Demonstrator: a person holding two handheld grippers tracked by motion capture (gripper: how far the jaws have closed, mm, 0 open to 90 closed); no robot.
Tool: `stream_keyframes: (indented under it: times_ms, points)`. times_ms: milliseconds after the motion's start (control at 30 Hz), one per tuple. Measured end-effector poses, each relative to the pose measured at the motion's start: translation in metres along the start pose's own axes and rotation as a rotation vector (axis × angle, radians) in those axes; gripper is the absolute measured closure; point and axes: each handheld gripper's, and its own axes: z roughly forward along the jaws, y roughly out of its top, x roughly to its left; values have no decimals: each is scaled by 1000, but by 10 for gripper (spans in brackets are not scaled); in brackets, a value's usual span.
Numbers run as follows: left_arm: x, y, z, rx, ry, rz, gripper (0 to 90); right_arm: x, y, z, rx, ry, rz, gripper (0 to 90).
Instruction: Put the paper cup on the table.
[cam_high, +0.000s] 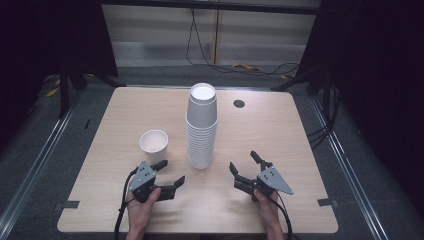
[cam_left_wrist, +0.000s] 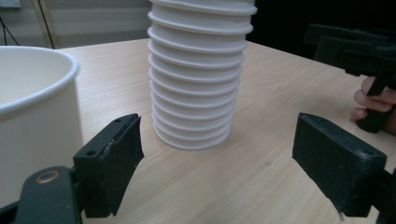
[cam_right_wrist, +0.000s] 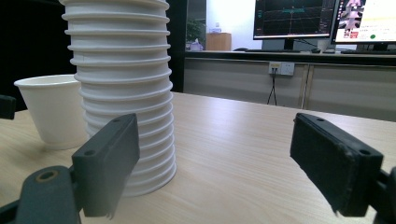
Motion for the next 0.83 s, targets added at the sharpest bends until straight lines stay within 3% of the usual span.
stream_keyframes:
  times_ms: [67,100,167,333,367,433,533,700,767,833]
  points:
    - [-4,0,2,-5,3,14,159,0,0,0,1,0,1,159]
    - [-6,1,3,-12,-6,1,158,0,0,0,0,0,0,160]
    - [-10,1,6,-19,-11,30,157,0,0,0,0,0,0,160]
    - [-20,-4,11,-52,8,17,158,0,0,0,1,0,1,160]
    - [-22,-6,12,-53,23,40,158,0,0,0,1,1,1,160]
    - [-28,-8,15,-49,11,37,157,0,0,0,0,1,0,160]
    - [-30,-9,14,-75,33,50,156,0,0,0,0,1,0,160]
    - [-29,-10,13,-85,22,42,155,0,0,0,1,0,1,160]
    - [-26,-11,9,-116,1,53,155,0,0,0,-1,-3,-1,160]
    - [-27,-13,7,-148,5,30,156,0,0,0,0,-10,-4,160]
